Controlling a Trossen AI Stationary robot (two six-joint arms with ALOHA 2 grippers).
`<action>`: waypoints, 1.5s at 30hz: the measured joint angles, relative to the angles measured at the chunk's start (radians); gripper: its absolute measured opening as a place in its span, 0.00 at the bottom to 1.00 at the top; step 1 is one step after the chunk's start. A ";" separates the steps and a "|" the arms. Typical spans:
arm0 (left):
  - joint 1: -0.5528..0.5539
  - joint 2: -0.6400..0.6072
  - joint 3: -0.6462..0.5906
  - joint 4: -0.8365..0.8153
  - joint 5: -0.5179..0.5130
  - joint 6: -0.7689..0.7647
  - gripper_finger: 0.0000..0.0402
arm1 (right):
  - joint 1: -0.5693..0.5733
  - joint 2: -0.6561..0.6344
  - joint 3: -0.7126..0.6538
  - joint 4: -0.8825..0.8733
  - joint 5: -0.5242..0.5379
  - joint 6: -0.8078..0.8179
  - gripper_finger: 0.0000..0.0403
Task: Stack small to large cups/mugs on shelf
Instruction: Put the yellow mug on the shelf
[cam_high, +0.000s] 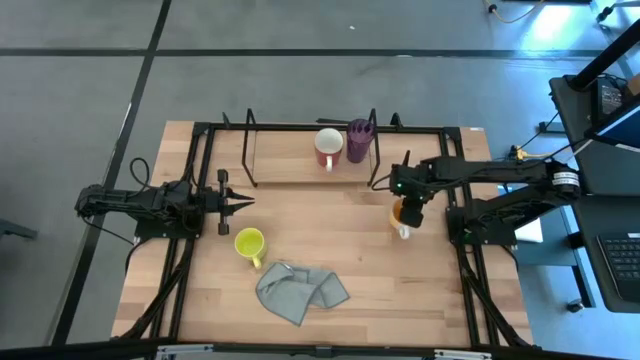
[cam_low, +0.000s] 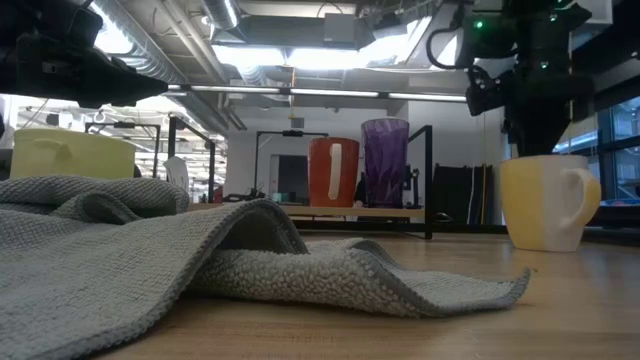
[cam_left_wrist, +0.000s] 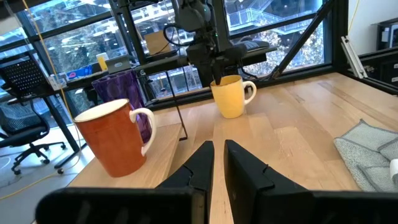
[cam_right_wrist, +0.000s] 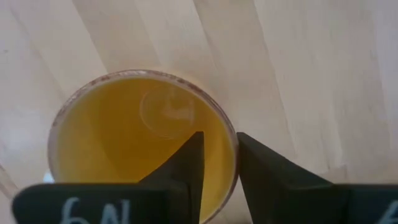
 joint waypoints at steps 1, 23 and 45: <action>0.000 0.000 0.000 0.000 0.000 0.000 0.08 | 0.000 0.007 0.000 0.000 0.000 -0.001 0.23; 0.000 0.000 0.000 0.000 0.000 0.000 0.08 | 0.000 0.022 0.002 0.002 -0.017 -0.018 0.05; 0.000 0.000 0.000 0.000 0.000 0.000 0.08 | 0.003 0.221 0.286 -0.060 -0.028 -0.099 0.04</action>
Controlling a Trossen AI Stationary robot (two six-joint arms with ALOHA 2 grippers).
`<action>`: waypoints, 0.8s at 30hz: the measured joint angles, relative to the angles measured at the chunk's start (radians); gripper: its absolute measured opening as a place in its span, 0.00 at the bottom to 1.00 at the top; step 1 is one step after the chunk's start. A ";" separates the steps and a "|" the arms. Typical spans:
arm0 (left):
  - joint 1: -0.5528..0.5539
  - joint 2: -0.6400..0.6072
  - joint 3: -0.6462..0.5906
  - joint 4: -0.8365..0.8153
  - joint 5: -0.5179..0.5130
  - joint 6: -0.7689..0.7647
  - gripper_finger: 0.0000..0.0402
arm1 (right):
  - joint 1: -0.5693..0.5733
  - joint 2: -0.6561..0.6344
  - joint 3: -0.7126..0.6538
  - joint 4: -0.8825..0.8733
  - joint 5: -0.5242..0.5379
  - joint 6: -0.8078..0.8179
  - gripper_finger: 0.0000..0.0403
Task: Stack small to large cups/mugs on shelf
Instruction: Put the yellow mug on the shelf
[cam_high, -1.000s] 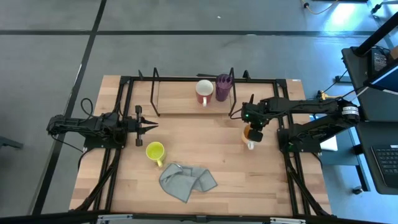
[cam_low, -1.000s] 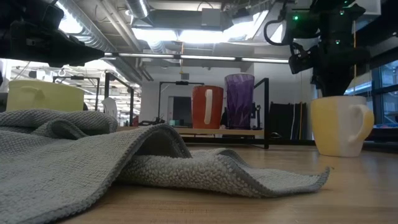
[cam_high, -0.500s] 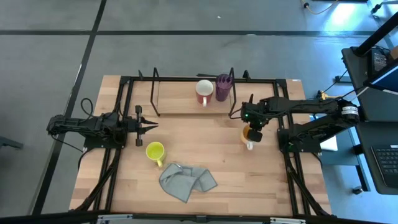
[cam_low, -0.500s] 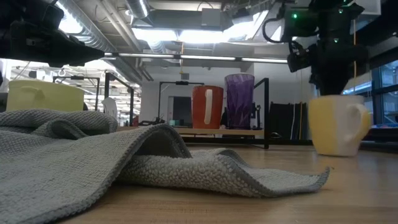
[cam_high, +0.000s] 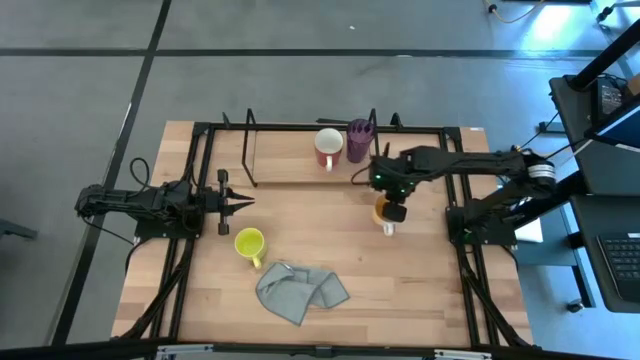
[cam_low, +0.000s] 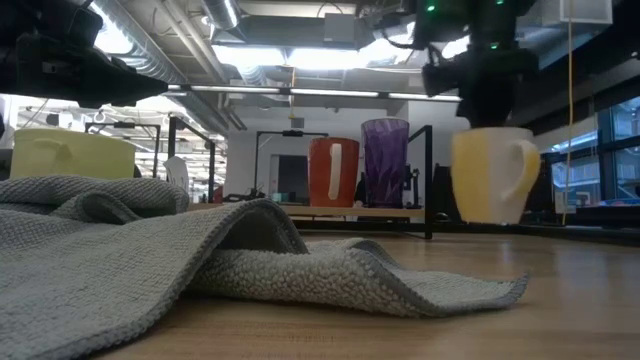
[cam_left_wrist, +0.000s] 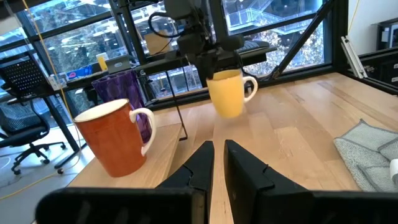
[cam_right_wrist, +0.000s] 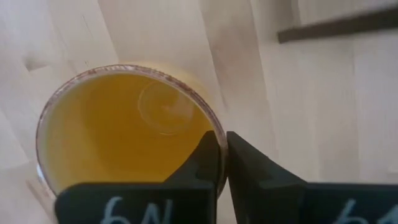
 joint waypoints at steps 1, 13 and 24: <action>0.000 0.000 0.000 0.000 0.000 0.000 0.08 | 0.000 0.023 0.016 -0.001 -0.005 -0.007 0.04; 0.000 0.000 0.000 0.000 0.000 0.000 0.08 | 0.074 0.326 0.365 0.007 -0.043 -0.098 0.04; 0.000 0.000 0.000 0.000 0.000 0.000 0.08 | 0.103 0.612 0.742 0.000 -0.071 -0.134 0.05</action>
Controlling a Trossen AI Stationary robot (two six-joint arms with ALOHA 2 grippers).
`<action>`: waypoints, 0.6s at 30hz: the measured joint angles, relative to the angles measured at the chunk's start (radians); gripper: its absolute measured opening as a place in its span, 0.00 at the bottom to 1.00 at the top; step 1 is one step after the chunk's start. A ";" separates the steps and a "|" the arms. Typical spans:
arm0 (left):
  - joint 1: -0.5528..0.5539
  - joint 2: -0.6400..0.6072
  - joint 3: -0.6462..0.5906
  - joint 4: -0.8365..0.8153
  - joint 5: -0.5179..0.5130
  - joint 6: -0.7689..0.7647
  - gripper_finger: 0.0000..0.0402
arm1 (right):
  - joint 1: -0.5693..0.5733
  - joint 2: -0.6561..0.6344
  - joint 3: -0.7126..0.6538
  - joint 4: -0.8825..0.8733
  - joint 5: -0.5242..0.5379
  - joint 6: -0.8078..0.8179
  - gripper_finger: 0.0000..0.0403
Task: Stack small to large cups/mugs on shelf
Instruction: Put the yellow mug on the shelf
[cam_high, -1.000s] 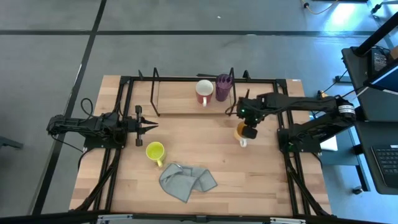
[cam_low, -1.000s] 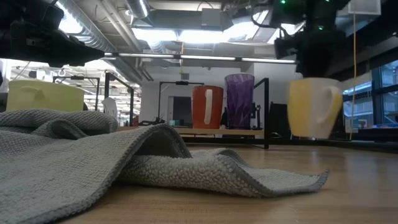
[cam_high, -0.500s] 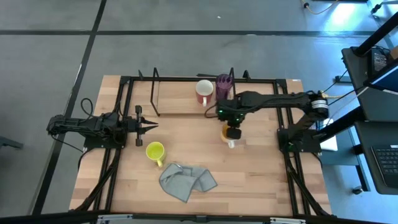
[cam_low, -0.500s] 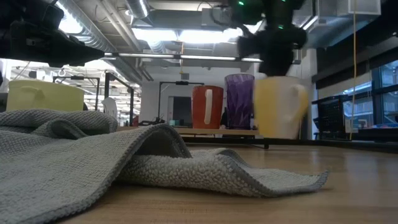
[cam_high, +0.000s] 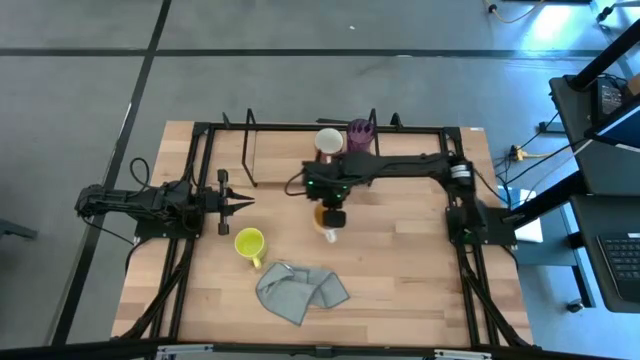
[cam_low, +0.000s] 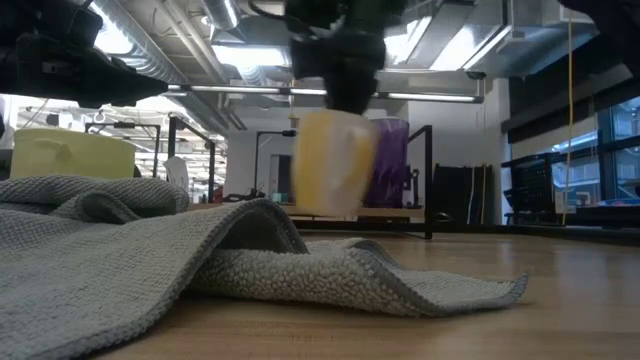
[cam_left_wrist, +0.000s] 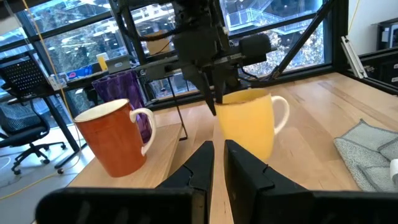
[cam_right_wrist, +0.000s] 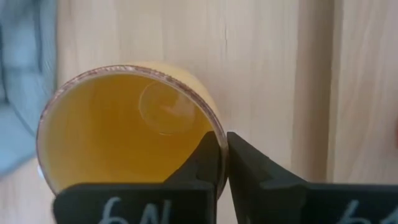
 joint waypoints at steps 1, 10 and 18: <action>0.000 0.000 0.000 0.000 0.000 0.000 0.08 | 0.000 0.019 0.037 -0.002 0.000 -0.002 0.05; 0.000 0.000 0.000 0.000 0.000 0.000 0.08 | -0.001 0.155 0.259 -0.087 0.000 -0.052 0.05; 0.000 0.000 0.000 0.000 0.000 0.000 0.08 | -0.001 0.177 0.247 -0.090 0.000 -0.059 0.05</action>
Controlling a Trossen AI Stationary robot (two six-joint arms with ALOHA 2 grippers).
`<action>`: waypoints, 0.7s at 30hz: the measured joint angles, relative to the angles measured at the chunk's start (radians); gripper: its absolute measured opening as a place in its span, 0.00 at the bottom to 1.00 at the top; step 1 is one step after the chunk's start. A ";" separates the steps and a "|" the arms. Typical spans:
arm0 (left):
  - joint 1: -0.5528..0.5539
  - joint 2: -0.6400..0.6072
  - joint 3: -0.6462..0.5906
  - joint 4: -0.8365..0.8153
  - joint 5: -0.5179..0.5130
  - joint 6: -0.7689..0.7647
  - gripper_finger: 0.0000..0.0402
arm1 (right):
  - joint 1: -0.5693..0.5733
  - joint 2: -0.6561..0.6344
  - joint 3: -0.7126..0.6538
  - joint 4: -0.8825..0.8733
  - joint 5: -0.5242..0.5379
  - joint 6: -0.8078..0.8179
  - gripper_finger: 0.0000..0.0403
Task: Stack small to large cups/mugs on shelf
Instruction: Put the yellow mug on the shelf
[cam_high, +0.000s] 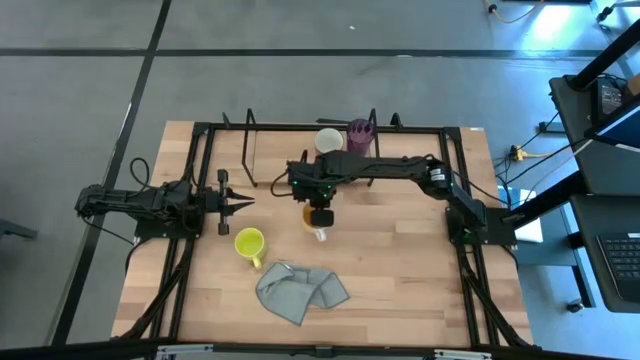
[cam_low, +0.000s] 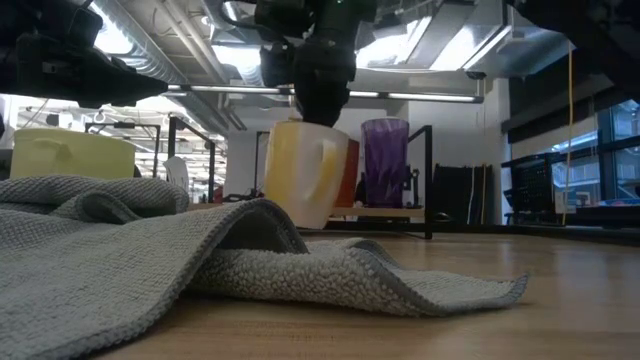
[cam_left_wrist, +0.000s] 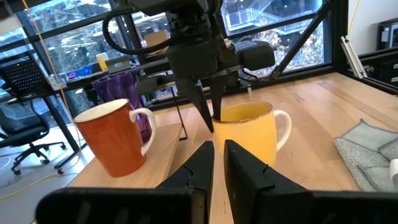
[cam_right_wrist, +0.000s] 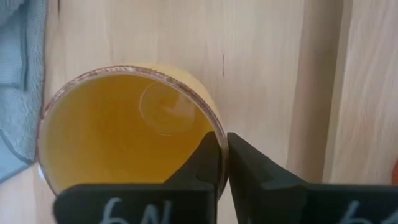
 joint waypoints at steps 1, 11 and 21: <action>0.000 0.000 0.000 0.000 0.000 0.000 0.08 | 0.000 0.000 0.000 0.008 0.000 0.002 0.05; 0.000 0.000 0.000 0.000 0.000 0.000 0.08 | -0.004 0.000 0.000 0.045 0.000 0.006 0.08; 0.000 0.000 0.000 0.000 0.000 0.000 0.08 | -0.021 0.022 -0.001 0.068 0.005 0.007 0.12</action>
